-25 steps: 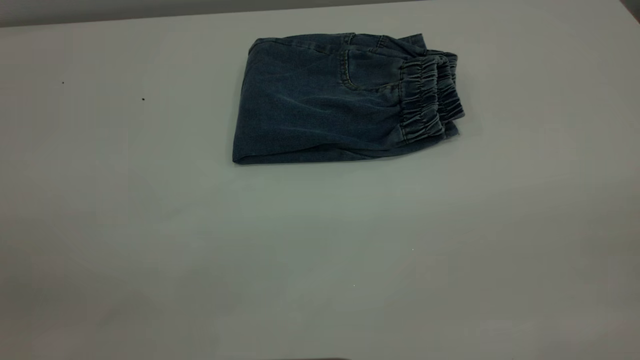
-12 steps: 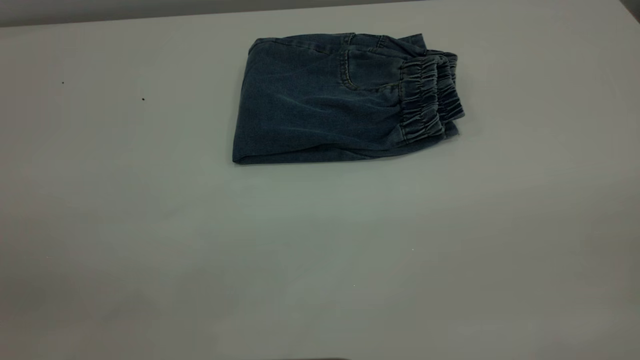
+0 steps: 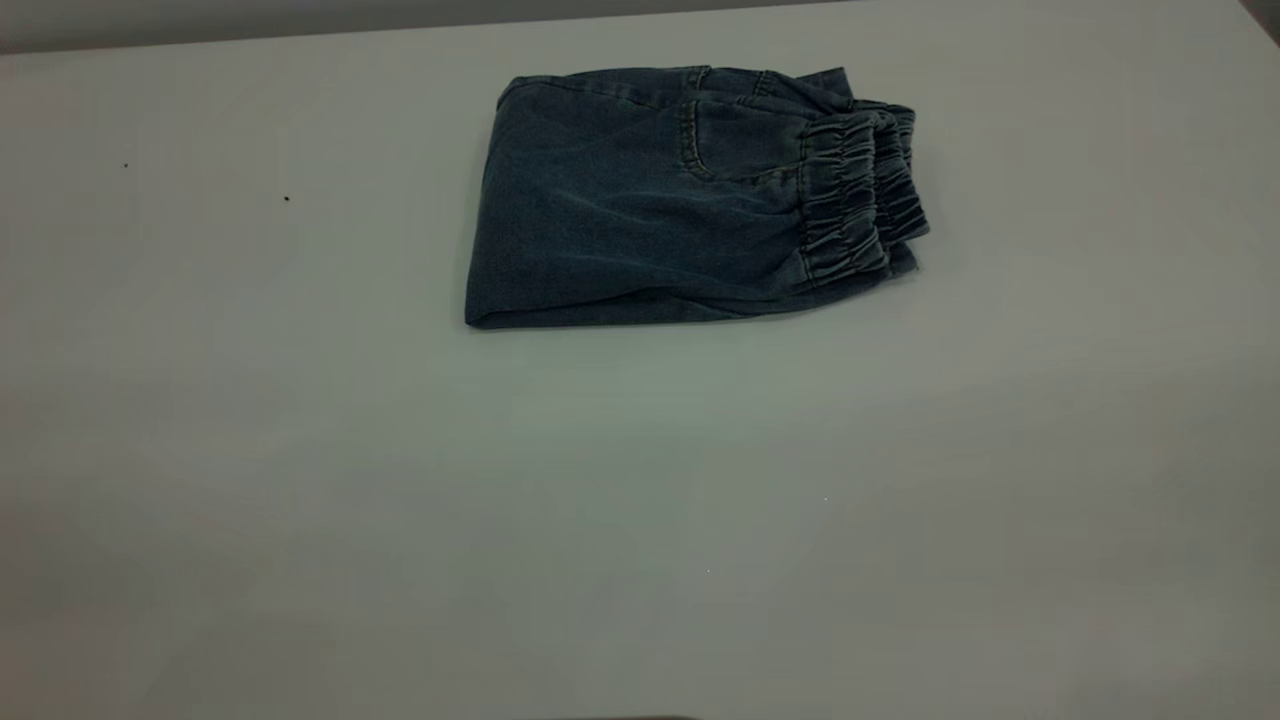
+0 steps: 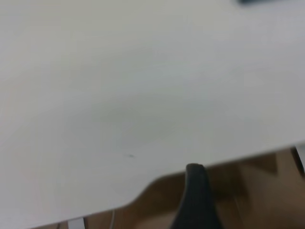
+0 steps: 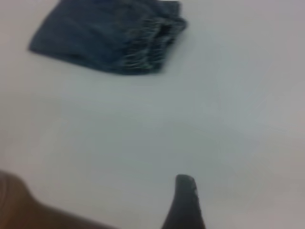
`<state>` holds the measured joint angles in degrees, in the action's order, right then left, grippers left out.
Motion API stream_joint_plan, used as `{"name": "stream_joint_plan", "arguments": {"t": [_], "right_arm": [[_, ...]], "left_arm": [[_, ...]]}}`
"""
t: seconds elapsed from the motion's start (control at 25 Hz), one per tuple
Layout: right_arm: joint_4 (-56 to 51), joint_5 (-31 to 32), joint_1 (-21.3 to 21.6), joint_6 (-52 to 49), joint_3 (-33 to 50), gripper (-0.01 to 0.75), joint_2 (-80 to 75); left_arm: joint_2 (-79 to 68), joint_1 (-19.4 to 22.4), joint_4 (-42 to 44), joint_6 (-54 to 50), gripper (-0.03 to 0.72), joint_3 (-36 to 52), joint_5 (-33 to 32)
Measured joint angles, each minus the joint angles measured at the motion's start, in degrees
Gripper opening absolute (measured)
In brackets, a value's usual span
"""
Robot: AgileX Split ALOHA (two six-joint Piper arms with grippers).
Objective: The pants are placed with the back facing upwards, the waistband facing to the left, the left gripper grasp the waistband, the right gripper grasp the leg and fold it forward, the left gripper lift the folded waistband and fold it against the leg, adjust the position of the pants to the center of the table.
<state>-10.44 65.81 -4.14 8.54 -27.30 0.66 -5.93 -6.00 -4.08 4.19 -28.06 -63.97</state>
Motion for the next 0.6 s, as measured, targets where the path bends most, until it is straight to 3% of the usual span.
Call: {"name": "stream_joint_plan", "arguments": {"t": [0.24, 0.6], "right_arm": [[0.00, 0.00, 5.96, 0.00, 0.00, 0.490, 0.00], [0.04, 0.00, 7.09, 0.00, 0.00, 0.490, 0.00]], "left_arm": [[6.66, 4.10, -0.26, 0.00, 0.497, 0.00, -0.28], [6.99, 4.36, -0.40, 0.00, 0.497, 0.00, -0.43]]}}
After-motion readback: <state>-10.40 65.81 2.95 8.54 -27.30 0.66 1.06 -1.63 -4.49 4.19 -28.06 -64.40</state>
